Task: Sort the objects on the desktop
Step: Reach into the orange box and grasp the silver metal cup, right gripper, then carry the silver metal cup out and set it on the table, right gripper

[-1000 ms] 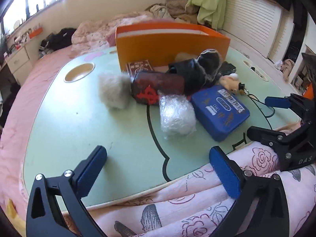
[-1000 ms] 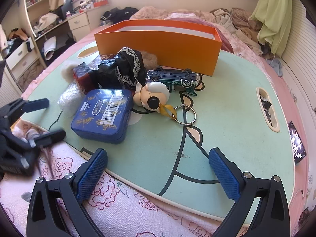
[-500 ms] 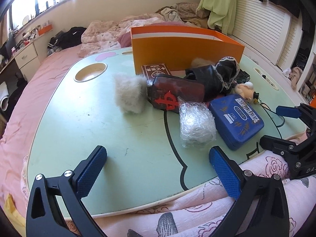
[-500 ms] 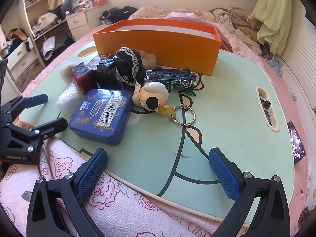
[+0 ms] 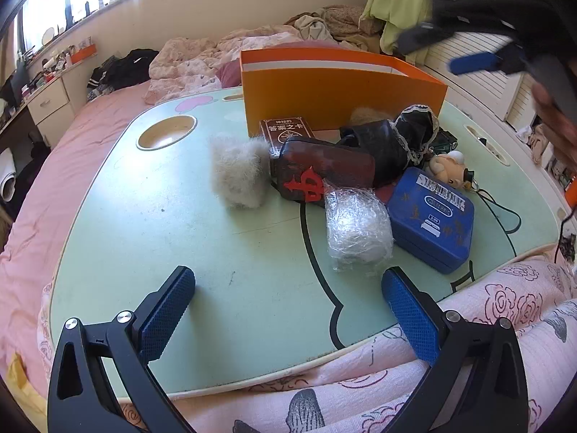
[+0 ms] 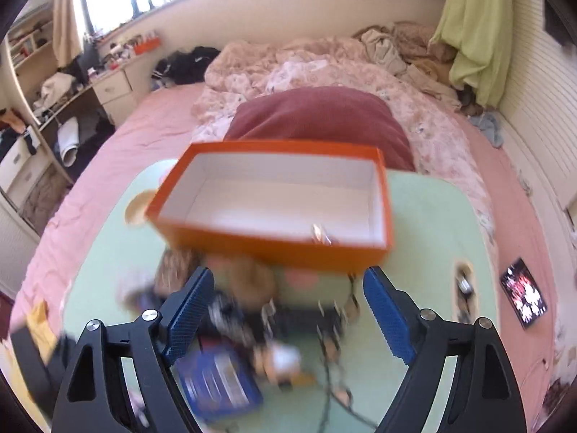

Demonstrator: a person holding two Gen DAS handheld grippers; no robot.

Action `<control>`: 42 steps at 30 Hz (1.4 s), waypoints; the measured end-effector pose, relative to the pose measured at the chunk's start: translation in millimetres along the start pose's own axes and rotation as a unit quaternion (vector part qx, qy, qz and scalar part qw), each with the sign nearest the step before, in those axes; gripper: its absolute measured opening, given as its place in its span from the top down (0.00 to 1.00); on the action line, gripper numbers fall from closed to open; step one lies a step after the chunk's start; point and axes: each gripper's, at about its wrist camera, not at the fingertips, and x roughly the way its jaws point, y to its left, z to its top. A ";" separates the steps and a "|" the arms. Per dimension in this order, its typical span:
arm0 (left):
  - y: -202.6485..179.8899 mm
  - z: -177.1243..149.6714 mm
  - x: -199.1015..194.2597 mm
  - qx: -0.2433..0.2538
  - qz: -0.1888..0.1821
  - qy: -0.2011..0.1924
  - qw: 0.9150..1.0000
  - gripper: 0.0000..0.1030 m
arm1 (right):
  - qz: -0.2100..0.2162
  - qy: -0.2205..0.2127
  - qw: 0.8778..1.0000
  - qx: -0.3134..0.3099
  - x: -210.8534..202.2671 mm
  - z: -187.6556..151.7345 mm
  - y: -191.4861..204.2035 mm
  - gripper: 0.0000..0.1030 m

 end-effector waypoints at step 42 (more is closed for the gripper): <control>0.6 -1.2 -1.2 -0.002 0.000 -0.005 1.000 0.00 | -0.084 0.284 0.954 -0.038 135.4 62.7 -27.5 0.74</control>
